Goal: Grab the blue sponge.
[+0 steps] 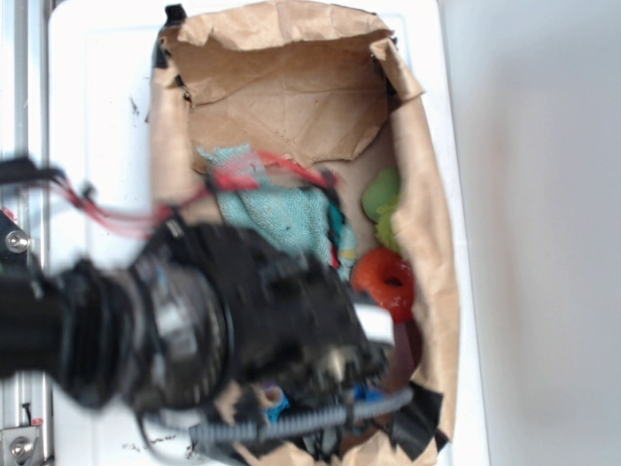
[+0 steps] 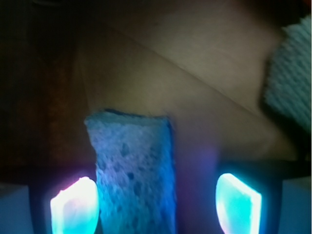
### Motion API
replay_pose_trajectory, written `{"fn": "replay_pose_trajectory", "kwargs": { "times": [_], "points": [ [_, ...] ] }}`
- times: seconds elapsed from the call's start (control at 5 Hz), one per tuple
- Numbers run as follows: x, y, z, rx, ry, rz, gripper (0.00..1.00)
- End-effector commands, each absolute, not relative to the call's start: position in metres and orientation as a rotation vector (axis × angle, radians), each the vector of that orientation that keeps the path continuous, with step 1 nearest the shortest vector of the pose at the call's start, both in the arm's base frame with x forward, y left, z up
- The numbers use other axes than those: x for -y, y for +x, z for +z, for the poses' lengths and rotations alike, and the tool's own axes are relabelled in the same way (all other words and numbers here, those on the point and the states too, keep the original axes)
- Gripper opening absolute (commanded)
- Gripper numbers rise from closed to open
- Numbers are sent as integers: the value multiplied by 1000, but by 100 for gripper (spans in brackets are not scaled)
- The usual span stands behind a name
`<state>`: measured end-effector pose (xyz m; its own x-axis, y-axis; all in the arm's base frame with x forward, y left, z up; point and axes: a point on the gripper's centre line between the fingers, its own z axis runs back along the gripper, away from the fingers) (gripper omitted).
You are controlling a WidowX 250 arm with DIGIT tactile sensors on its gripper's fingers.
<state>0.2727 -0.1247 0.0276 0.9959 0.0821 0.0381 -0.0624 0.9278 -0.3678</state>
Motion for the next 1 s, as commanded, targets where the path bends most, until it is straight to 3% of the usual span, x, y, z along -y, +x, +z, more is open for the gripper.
{"fn": "replay_pose_trajectory", "kwargs": {
  "times": [0.0,0.4,0.6,0.8],
  "points": [
    [124,268,20,33,-247,103,0],
    [83,270,57,95,-291,219,0],
    [49,267,90,119,-348,309,0],
    [24,267,115,123,-353,358,0]
  ]
}}
